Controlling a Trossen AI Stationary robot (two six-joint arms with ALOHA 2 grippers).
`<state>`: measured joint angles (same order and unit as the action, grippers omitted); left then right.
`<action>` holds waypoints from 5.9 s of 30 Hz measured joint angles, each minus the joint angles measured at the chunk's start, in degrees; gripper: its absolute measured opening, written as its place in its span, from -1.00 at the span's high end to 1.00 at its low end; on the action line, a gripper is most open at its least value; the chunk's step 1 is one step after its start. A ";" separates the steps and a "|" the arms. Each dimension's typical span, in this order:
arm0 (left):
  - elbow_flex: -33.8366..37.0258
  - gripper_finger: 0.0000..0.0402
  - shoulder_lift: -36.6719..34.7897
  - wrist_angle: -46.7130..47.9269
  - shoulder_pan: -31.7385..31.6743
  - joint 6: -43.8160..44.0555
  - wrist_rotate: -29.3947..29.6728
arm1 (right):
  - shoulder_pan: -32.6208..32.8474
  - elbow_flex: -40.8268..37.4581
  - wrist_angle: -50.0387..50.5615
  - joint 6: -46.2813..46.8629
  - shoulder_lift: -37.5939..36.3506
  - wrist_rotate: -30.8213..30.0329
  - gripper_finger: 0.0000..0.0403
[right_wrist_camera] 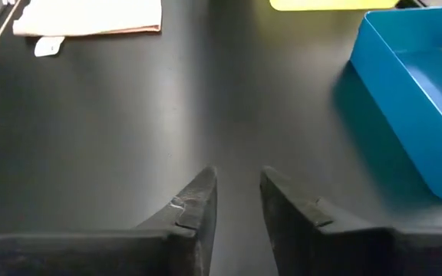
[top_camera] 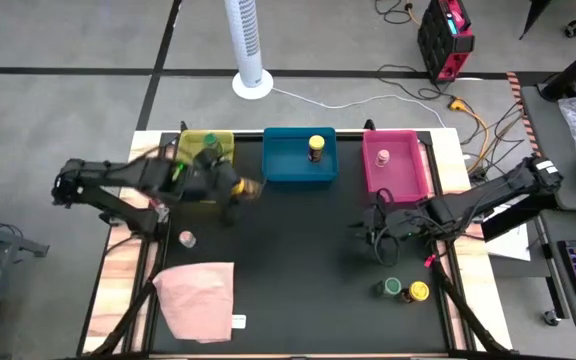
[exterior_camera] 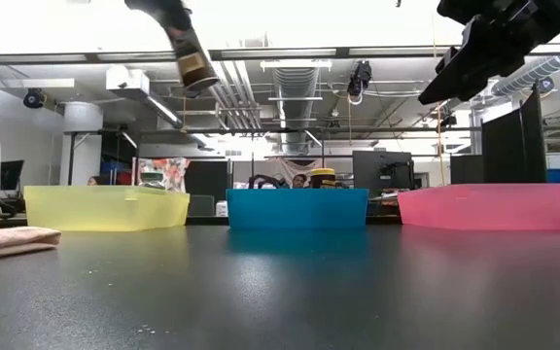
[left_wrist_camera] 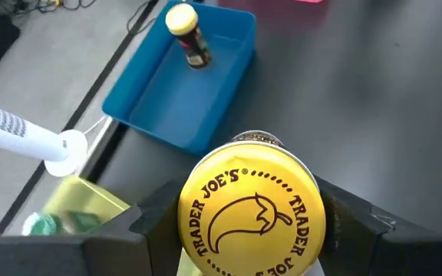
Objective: Sort spices by type
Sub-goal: Put the left yellow seasoning bottle into the blue bin, then put the brown seasoning bottle into the pink bin
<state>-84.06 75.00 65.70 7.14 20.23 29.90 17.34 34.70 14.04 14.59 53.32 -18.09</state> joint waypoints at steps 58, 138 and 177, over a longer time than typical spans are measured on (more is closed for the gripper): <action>-34.08 -0.03 48.51 -1.97 -39.83 -36.26 -24.59 | 0.04 -5.20 6.52 14.90 -1.55 0.02 0.94; -24.12 -0.24 48.52 -10.10 -42.34 -40.70 -26.48 | 0.04 -6.64 4.11 14.40 -1.53 -0.04 0.94; -27.01 -0.07 37.69 2.93 -21.69 -31.58 -17.42 | 0.75 -6.71 3.63 18.64 -1.33 -1.07 0.94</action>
<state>-111.07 112.69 68.62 -14.55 -11.34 12.48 18.09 27.99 17.68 33.23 51.99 -19.15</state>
